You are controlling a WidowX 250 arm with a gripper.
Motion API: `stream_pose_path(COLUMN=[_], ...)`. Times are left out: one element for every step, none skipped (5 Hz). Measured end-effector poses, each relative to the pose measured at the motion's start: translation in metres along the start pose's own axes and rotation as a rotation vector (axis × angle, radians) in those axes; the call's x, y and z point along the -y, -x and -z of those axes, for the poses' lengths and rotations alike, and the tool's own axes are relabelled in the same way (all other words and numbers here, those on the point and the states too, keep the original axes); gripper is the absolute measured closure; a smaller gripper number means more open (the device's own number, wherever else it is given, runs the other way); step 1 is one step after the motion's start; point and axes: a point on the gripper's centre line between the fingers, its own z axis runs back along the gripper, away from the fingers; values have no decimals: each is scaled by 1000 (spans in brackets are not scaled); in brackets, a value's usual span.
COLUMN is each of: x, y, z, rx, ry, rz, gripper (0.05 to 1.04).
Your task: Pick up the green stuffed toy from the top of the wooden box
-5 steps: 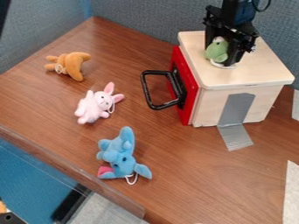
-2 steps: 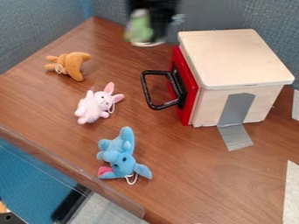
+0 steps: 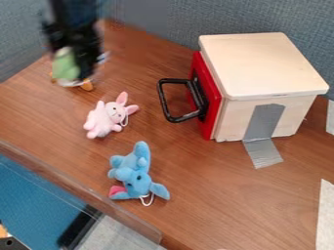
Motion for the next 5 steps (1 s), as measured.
stream_pose_path(x=[-38, -65, -83, -89, -90], y=[19, 34, 52, 58, 52], z=[41, 73, 96, 99, 72], rx=[-50, -84, -149, -183, -129], ry=[-35, -60, -58, -60, -62], rz=[-7, -27, -41, -50, -54], gripper=[561, 561, 480, 178, 73])
